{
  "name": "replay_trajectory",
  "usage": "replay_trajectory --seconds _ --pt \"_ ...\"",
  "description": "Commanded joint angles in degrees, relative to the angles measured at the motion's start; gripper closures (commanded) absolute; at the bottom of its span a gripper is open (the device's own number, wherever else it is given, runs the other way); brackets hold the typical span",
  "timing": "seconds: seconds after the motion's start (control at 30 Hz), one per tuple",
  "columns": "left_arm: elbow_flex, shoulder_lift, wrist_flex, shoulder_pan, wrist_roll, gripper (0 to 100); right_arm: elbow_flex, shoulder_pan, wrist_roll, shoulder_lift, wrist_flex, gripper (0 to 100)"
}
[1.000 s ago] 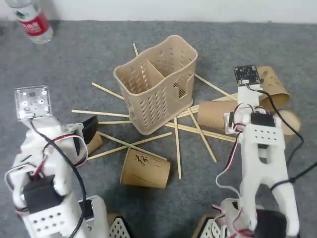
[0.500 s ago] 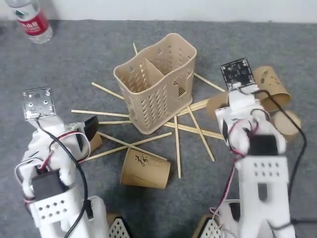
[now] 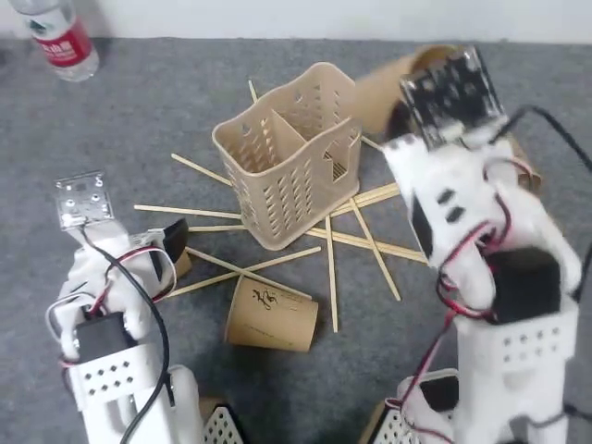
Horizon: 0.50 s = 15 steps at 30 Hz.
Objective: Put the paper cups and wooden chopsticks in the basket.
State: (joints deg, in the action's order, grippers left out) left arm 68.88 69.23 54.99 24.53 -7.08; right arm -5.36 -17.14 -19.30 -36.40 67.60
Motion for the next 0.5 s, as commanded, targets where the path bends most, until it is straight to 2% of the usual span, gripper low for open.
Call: replay_trajectory --seconds 0.0,0.13,0.47 --pt "0.57 0.09 -2.90 0.18 -1.58 68 -14.24 -3.03 -0.70 8.92 0.57 99.0" --pt "0.57 0.09 -2.90 0.18 -1.41 68 -21.71 -3.30 -4.22 19.38 1.98 99.0" --pt "0.31 0.09 -2.90 -0.09 -1.32 68 -26.64 -3.56 -4.66 31.52 5.41 99.0"
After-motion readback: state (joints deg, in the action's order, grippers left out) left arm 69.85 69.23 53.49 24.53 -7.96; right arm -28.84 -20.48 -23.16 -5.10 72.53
